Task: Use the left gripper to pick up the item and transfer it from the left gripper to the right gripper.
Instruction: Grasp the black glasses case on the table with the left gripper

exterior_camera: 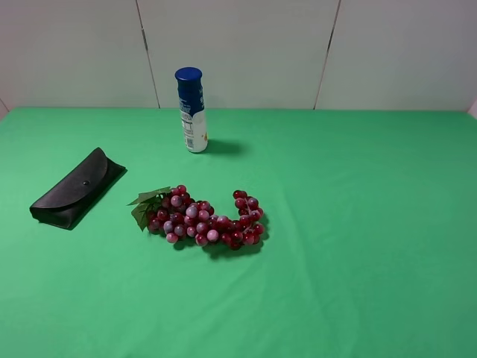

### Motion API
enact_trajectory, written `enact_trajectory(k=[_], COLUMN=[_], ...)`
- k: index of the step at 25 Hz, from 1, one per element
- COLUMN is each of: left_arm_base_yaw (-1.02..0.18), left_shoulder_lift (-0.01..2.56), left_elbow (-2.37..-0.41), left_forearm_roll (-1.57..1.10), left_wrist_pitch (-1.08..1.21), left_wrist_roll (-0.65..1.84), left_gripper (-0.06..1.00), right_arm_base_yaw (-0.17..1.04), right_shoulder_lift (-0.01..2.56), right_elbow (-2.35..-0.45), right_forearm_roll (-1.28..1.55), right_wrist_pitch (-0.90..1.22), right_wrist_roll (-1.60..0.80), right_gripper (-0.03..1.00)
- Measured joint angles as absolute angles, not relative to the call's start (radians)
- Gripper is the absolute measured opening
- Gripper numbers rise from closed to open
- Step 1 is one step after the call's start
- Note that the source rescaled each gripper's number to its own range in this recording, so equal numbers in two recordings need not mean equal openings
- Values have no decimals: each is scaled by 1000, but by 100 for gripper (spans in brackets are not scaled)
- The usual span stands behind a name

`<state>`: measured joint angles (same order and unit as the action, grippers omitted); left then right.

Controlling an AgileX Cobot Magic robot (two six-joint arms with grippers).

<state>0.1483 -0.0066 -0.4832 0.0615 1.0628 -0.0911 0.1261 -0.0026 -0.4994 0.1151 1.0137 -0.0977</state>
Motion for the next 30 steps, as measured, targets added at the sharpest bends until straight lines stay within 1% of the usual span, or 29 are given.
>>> enact_trajectory(k=[30], left_arm_base_yaw=[148], left_shoulder_lift=[-7], left_elbow=[-483], left_forearm_roll=[61], left_wrist_pitch=[1063], left_wrist_roll=[-91], left_gripper=[66], right_arm_base_yaw=[126], right_shoulder_lift=[-3], right_elbow=[-499], right_forearm_roll=[115], right_wrist_pitch=[1014], right_wrist_roll=[-98], right_gripper=[100])
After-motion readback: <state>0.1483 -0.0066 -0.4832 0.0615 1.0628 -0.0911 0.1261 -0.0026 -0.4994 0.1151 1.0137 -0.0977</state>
